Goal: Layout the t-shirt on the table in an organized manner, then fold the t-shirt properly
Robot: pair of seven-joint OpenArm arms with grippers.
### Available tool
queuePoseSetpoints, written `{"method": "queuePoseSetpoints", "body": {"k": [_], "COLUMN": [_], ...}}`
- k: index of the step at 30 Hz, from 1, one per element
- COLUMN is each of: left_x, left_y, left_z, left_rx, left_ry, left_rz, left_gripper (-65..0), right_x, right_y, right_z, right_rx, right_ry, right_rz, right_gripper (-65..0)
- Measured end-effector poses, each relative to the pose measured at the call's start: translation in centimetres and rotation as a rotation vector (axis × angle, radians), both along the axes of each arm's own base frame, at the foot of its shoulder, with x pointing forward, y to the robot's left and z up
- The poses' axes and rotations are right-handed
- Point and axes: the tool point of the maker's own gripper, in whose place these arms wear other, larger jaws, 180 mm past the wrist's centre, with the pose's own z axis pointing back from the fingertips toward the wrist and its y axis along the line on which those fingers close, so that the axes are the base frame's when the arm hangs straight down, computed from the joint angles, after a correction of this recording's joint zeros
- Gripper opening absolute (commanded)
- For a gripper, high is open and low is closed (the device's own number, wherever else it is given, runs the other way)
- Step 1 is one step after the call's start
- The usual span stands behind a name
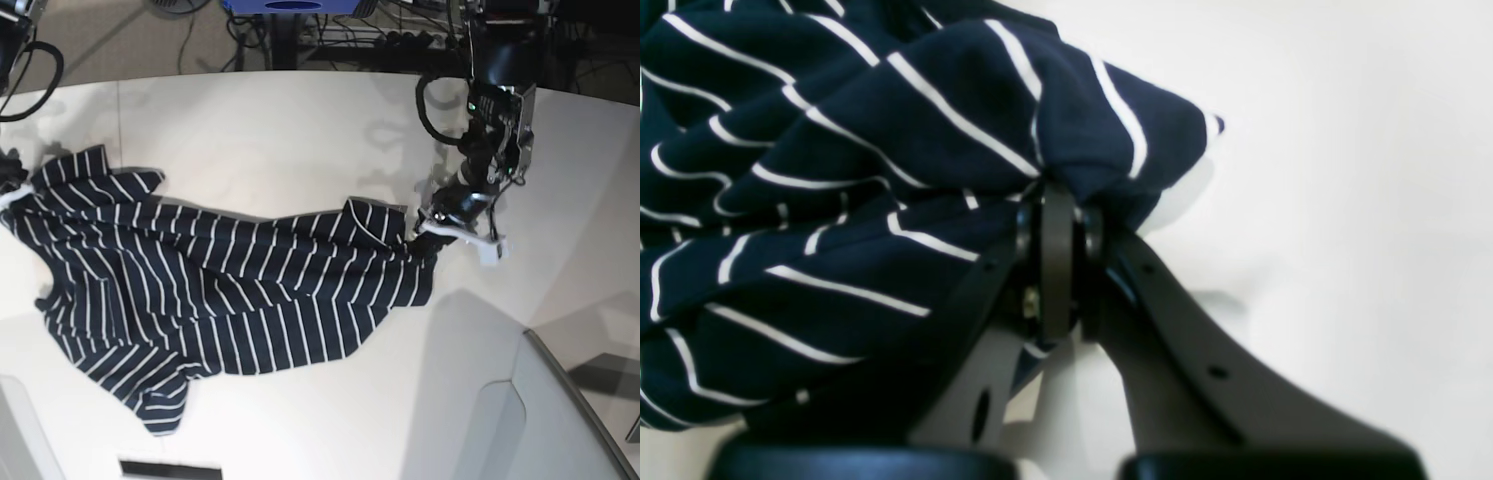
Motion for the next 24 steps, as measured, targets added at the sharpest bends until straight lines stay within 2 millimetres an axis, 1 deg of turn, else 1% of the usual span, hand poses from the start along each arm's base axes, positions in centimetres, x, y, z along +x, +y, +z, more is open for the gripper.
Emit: {"method": "queuePoseSetpoints", "body": {"k": [3,6,7,10,12,17,20,24], "left_x": [0.9,1.5,1.8,3.3,4.0,4.5,5.0,5.5], "left_y": [-1.3,-1.9,-1.8,0.2,1.0,1.9,2.9,2.9], "left_z": [2.0,5.2,6.4,9.6,11.9,15.8,19.1,23.7], "left_rx": [0.010,0.029,0.039,0.120,0.150,0.223,0.273,0.326], "left_ry": [-0.060,-0.146,-0.163,-0.196,-0.247,-0.330,-0.396,-0.507], "left_rz": [-0.043,-0.081,-0.097,-0.059,-0.048,-0.081,-0.061,-0.086], "left_gripper": [-65.0,-65.0,-65.0,-65.0,-65.0,-65.0,-65.0,-65.0], "right_x": [0.1,0.4,0.6,1.5,2.0,4.4,5.8,7.1], "right_y": [0.0,0.0,0.0,0.1,0.3,0.8,1.4,2.3], "right_z": [0.0,0.4,0.7,2.5,3.6,8.6,11.9,16.7], "right_rx": [0.001,-0.005,-0.012,-0.043,-0.060,-0.141,-0.193,-0.275], "right_ry": [-0.002,-0.010,-0.014,-0.038,-0.023,-0.105,-0.168,-0.259], "right_rz": [0.001,0.004,0.009,0.041,0.067,0.126,0.163,0.207], "right_gripper": [-65.0,-65.0,-65.0,-65.0,-65.0,-65.0,-65.0,-65.0]}}
